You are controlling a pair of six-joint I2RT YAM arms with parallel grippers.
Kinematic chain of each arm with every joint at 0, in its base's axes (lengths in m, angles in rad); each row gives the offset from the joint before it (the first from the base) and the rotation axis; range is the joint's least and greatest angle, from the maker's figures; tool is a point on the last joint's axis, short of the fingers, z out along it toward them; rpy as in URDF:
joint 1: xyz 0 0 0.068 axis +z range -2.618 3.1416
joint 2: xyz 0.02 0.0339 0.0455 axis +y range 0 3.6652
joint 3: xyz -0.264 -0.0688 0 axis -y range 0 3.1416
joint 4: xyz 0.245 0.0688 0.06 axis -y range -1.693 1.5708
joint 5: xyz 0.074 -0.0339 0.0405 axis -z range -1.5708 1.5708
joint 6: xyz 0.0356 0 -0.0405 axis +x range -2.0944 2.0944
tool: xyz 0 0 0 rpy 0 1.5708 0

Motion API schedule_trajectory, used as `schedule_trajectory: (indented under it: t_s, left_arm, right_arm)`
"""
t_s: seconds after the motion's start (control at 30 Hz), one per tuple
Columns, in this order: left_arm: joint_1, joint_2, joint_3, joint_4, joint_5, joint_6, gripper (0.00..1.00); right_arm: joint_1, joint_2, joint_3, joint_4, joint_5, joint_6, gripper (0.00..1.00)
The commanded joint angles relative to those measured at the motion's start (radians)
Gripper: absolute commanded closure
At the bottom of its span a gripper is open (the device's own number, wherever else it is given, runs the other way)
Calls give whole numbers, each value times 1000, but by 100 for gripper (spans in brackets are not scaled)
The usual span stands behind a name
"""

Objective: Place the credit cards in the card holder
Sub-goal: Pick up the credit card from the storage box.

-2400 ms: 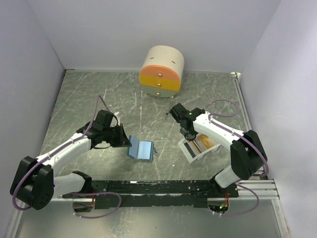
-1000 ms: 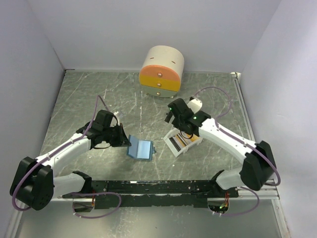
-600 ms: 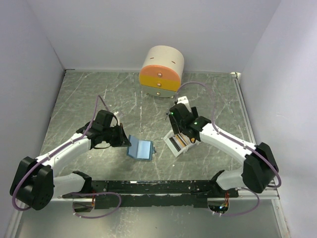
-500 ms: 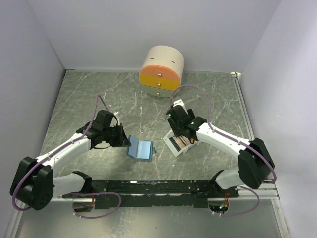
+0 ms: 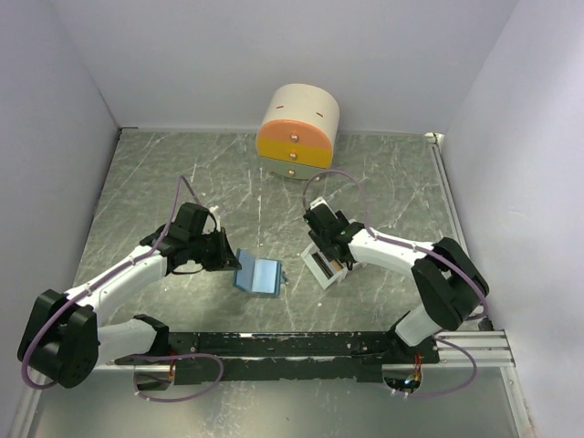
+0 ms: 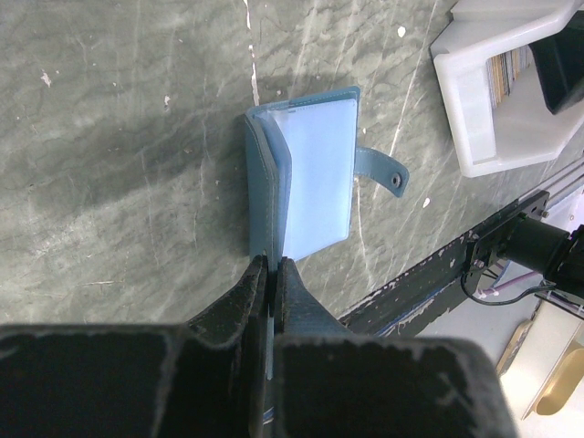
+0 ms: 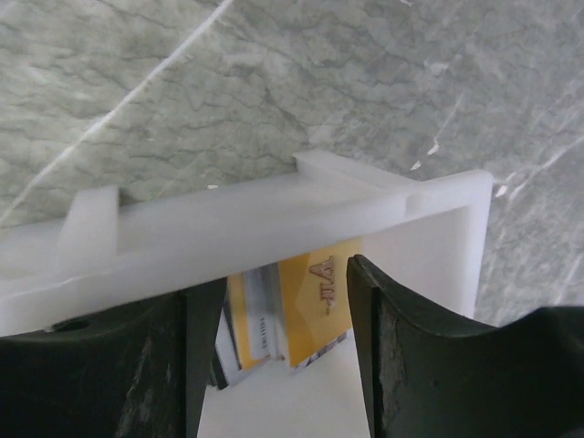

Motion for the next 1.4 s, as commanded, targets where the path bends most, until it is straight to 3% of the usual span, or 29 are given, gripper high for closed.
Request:
schedule_trajectory:
  t_s: [0.0, 0.2, 0.4, 0.6, 0.93, 1.03, 1.1, 1.37]
  left_arm:
    - [-5, -25, 15, 2, 16, 9, 93]
    - [-6, -14, 23, -5, 9, 11, 93]
    - [-6, -16, 24, -7, 3, 11, 93]
    - [-6, -13, 22, -3, 5, 10, 93]
    - [-6, -8, 24, -1, 5, 10, 93]
    - [-6, -9, 25, -1, 6, 10, 93]
    - [-6, -7, 25, -1, 4, 10, 93]
    - [-5, -12, 28, -7, 1, 10, 93]
  right_arm:
    - [-6, 39, -16, 61, 34, -20, 44]
    - [-24, 34, -44, 93, -38, -41, 51]
    - [-27, 27, -34, 78, -59, -51, 86]
    - [-28, -45, -10, 30, 29, -33, 100]
    - [-28, -120, 11, -41, -44, -15, 100]
    - [-28, -123, 10, -40, -50, -13, 94]
    - [-28, -122, 7, -32, -64, -23, 100]
    - [-28, -129, 22, -47, -80, -7, 100]
